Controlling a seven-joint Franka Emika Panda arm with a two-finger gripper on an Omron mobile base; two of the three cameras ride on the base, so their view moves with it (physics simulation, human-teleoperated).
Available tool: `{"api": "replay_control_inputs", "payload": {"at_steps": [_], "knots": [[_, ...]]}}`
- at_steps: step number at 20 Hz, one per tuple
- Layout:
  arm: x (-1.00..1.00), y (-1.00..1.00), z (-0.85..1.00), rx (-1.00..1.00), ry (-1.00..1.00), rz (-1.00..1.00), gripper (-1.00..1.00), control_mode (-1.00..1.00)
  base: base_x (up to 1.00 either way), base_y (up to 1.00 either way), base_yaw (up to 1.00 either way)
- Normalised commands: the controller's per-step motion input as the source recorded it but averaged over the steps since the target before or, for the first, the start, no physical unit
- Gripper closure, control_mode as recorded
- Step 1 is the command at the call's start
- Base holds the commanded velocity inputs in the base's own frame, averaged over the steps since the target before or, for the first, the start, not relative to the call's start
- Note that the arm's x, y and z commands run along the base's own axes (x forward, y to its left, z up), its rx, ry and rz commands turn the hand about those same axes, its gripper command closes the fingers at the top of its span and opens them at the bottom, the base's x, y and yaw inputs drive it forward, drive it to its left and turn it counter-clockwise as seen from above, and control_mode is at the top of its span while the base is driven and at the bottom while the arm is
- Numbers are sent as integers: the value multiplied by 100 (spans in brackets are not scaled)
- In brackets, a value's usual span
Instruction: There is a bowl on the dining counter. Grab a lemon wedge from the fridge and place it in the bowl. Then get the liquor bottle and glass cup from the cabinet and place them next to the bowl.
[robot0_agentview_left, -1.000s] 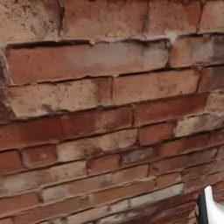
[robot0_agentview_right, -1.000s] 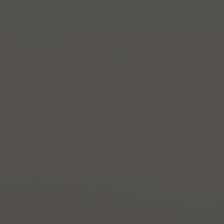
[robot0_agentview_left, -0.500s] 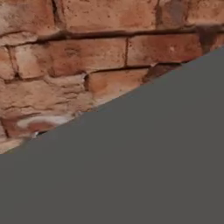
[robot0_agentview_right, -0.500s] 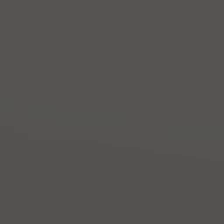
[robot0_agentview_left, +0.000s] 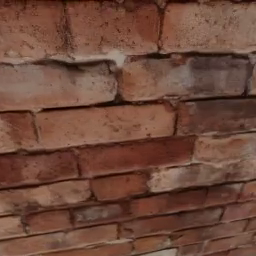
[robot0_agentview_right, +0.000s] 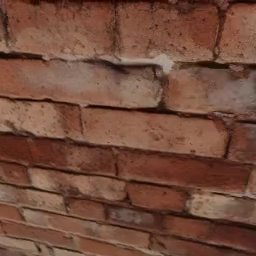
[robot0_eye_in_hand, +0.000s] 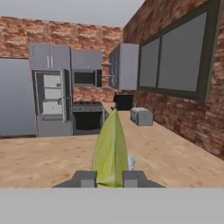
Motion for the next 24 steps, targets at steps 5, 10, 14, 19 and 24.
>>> {"api": "replay_control_inputs", "payload": {"at_steps": [5,10,14,19,24], "knots": [[0,0,0,0,0,0,100,100,69,-91,18],[0,0,0,0,0,0,100,100,71,-71,11],[0,0,0,0,0,0,100,100,75,-25,0],[0,0,0,0,0,0,100,100,59,0,-16],[0,0,0,0,0,0,100,100,54,2,-27]]}}
